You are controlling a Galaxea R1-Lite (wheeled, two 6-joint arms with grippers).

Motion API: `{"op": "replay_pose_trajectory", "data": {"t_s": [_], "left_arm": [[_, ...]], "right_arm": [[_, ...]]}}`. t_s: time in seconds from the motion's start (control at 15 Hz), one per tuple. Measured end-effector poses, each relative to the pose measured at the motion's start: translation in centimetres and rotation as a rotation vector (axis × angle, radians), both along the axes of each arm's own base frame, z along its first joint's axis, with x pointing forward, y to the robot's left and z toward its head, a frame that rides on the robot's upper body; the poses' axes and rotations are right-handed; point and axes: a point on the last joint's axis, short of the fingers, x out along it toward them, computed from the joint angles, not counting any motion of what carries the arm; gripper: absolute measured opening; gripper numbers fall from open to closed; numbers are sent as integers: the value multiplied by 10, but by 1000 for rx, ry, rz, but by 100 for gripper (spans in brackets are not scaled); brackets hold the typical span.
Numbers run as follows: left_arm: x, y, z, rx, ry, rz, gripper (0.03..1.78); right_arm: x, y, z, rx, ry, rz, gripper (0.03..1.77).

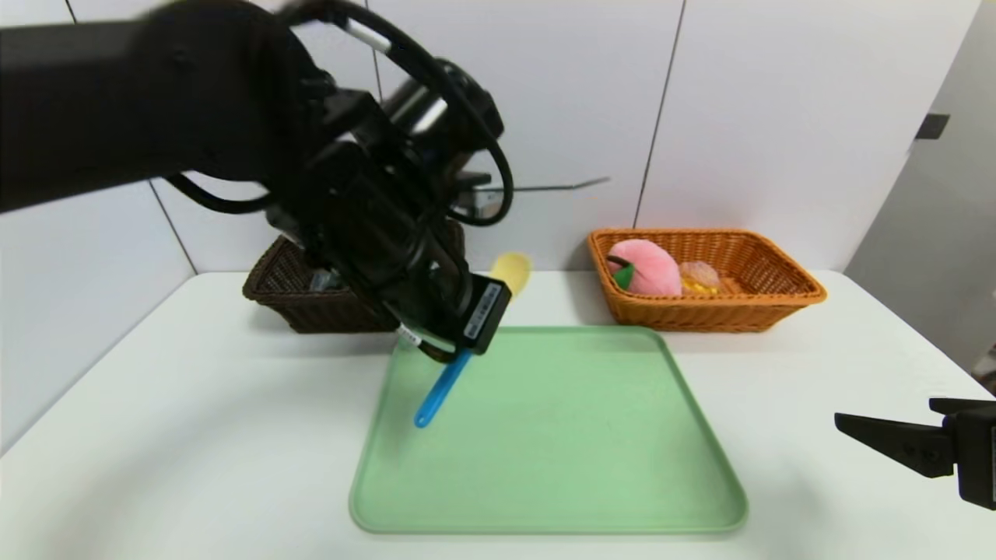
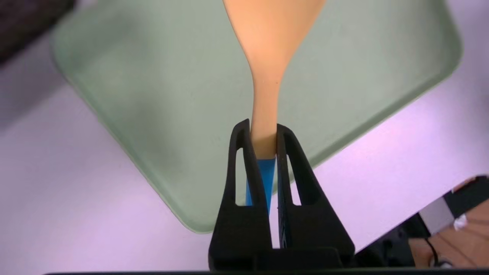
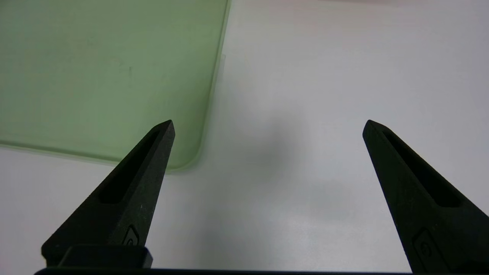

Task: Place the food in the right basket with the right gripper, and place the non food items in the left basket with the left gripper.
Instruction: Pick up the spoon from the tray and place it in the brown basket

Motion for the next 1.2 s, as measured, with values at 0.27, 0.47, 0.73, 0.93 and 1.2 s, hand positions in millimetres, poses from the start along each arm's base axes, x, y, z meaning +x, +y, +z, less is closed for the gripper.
{"op": "replay_pose_trajectory", "data": {"t_s": [0.27,0.47,0.73,0.93,1.2], "left_arm": [[12,36,54,-170,-353,217,12],[34,66,67,-225,-484,377,12],[80,101,46,-181,-489,532,12],[128,118,14,-170,-509,614,12],[168,127,-25,-140,-484,652,12]], "right_arm": [[-3,-1,-1,-4,-2,-8,170],[-4,-2,-1,-9,-1,-10,170],[-4,-2,-1,-17,1,-23,170],[-4,-2,-5,-20,16,-24,170],[-1,-3,-6,-19,17,-29,170]]}}
